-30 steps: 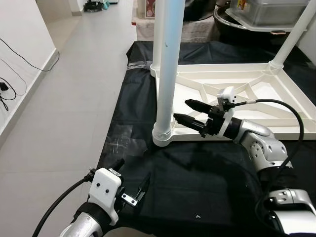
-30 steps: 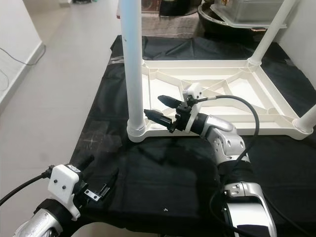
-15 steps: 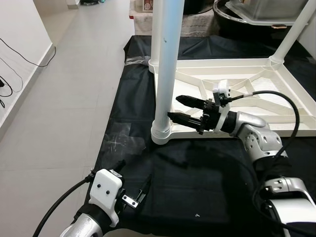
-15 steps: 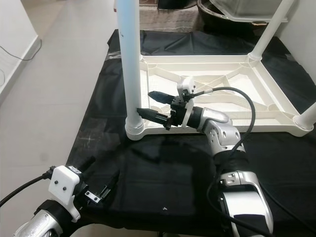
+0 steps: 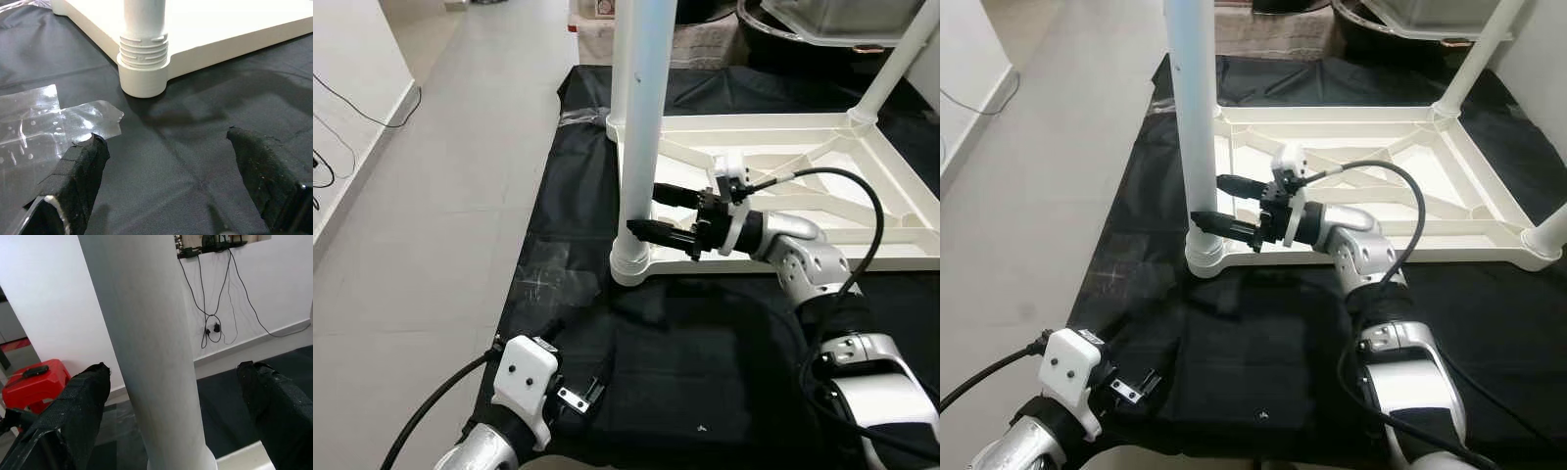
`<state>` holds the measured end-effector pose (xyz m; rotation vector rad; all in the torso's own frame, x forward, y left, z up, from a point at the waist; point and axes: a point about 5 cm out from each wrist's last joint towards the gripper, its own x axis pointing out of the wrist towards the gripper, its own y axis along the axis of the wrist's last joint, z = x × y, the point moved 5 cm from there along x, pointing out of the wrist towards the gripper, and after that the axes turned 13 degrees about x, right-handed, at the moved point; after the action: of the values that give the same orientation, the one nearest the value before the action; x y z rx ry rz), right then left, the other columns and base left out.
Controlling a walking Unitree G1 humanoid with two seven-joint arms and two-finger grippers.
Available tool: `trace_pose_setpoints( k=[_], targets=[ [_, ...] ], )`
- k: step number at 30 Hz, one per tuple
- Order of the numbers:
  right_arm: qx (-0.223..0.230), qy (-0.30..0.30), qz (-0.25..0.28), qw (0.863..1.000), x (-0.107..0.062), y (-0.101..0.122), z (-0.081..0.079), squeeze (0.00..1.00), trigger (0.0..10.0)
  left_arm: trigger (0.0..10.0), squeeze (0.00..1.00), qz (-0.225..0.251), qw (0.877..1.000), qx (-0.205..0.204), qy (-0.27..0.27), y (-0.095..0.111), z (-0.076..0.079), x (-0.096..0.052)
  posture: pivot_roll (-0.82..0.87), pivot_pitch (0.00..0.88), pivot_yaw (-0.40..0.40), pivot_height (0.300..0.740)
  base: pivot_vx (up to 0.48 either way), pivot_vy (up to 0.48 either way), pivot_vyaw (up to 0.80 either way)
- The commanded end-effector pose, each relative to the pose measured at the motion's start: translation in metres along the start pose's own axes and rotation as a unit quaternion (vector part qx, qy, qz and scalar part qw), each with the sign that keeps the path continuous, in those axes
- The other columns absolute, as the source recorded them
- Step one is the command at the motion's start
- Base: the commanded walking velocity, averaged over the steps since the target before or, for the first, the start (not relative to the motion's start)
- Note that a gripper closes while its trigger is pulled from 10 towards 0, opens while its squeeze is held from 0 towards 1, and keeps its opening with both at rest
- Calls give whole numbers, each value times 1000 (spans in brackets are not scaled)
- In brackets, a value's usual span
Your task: Building children table
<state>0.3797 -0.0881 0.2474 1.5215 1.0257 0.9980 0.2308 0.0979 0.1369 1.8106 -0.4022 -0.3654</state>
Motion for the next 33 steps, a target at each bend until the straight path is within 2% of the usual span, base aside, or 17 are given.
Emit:
trace_pose_setpoints(
  k=[1,14,23,33],
  targets=[
    [-5,8,-10,1000,5,-3,-1,0,10000,10000,0,-10,1000,1,-2,-4,3,-2,158,207,-41,740,0,0,0],
    [-12,41,-20,999,26,-4,-6,0,10000,10000,0,-8,1000,-2,-2,-4,6,-2,164,192,-56,740,0,0,0],
    [-25,50,-4,998,41,3,-7,0,10000,10000,0,-8,1000,-3,-2,-4,8,-2,169,183,-63,740,0,0,0],
    [-27,53,-2,998,43,5,-8,0,10000,10000,0,-8,1000,-3,-2,-4,8,-2,170,185,-64,740,0,0,0]
  ],
)
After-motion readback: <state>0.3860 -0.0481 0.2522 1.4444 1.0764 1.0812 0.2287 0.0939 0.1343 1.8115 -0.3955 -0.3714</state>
